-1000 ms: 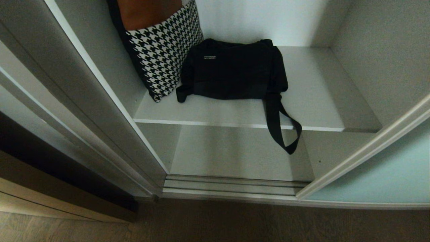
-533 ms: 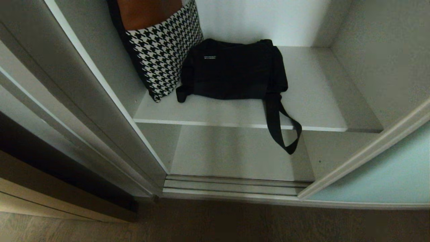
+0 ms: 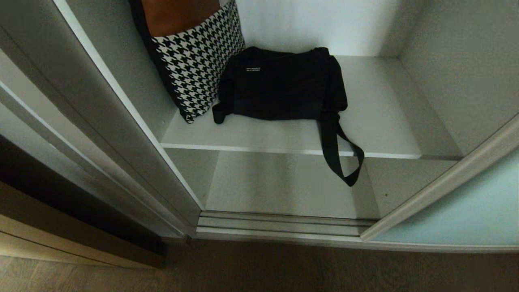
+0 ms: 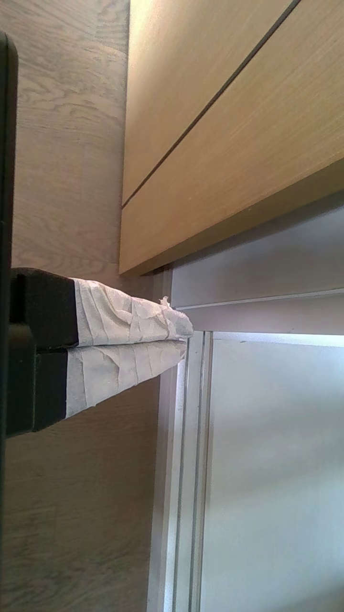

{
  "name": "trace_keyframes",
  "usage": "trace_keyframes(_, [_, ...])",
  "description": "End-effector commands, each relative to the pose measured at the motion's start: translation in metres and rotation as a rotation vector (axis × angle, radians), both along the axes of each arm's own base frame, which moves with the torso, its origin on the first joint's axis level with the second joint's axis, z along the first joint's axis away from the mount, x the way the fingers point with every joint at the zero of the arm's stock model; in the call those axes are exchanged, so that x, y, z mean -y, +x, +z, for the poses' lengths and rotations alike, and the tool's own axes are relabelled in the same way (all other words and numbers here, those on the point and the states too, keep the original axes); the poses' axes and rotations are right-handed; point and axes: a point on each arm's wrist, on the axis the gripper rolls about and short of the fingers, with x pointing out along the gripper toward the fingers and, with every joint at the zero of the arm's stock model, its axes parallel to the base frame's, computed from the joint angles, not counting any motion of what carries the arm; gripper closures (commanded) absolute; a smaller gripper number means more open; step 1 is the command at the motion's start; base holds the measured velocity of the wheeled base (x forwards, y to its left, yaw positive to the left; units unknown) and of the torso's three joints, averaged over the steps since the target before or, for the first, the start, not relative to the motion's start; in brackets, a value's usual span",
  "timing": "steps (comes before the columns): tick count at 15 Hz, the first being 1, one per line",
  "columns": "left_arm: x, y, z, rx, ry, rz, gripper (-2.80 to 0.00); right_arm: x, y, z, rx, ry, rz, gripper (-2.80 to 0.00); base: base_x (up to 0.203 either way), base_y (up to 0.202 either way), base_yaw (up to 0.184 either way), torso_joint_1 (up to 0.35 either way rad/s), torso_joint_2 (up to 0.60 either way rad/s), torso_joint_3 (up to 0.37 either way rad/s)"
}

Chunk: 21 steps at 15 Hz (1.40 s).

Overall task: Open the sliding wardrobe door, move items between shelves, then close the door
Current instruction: Place the bag on the lower shelf

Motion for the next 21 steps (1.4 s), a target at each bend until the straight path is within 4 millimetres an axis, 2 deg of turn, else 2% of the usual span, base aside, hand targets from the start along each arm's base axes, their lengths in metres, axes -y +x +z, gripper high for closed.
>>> trace_keyframes(1, [0.000,0.000,0.000,-0.001,0.000,0.000,0.00,0.001,0.000,0.000,-0.001,0.003,-0.013,0.00,0.000,0.000,0.000,0.000,0.00,0.000])
trace_keyframes(21, [0.000,0.000,0.000,-0.001,0.000,0.000,0.00,0.009,-0.013,0.004,0.032,-0.009,-0.134,0.00,0.000,0.000,0.000,0.000,0.00,0.000])
